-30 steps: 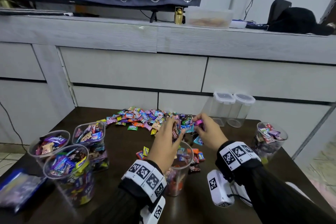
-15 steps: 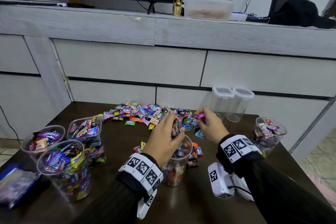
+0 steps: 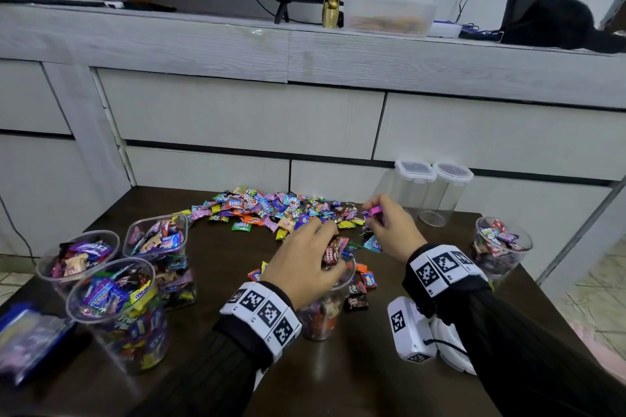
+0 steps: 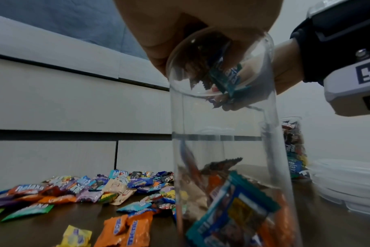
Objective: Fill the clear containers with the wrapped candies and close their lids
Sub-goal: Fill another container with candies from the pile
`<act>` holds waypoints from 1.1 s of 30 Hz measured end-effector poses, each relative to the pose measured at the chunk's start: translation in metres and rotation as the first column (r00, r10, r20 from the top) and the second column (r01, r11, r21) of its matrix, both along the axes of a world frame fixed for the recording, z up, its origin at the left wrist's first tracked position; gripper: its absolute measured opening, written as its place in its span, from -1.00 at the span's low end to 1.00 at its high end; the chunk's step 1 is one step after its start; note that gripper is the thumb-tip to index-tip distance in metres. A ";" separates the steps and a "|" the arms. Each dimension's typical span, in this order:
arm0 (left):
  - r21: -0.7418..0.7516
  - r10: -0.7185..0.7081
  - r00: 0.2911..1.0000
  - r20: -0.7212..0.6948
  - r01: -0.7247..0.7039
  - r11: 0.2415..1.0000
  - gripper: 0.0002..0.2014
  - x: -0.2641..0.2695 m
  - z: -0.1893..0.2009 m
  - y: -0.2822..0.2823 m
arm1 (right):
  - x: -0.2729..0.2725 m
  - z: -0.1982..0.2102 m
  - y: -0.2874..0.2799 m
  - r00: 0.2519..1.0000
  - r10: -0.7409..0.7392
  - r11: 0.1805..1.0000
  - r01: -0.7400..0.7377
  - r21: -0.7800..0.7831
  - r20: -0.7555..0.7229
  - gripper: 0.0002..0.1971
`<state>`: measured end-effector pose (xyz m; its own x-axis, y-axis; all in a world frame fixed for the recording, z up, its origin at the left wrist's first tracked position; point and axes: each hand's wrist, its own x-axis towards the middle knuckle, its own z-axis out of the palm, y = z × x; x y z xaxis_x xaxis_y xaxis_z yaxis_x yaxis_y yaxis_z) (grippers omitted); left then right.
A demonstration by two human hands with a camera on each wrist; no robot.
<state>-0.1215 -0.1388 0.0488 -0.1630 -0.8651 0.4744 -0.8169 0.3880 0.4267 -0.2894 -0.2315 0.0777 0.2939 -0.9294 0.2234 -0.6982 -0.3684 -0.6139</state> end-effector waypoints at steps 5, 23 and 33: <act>0.048 0.065 0.972 0.227 -0.078 0.996 -0.54 0.001 0.005 -0.006 | -0.003 0.003 0.001 1.000 -0.005 1.000 0.005 0.008 0.003 -0.82; 0.314 -0.036 0.983 -0.180 0.092 0.945 -0.49 0.013 -0.004 -0.004 | 0.009 0.017 0.008 0.989 0.062 0.991 -0.045 -0.128 0.132 -0.82; 0.381 0.015 0.833 -0.553 0.236 0.894 0.38 0.023 -0.026 -0.001 | 0.033 -0.010 0.055 0.934 0.338 0.921 -0.303 -0.243 0.119 -0.79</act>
<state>-0.0981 -0.1402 0.0229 -0.1030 -0.9883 0.1122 -0.3754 0.1431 0.9157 -0.2560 -0.1764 0.0679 0.5133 -0.7143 0.4756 -0.4226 -0.6928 -0.5844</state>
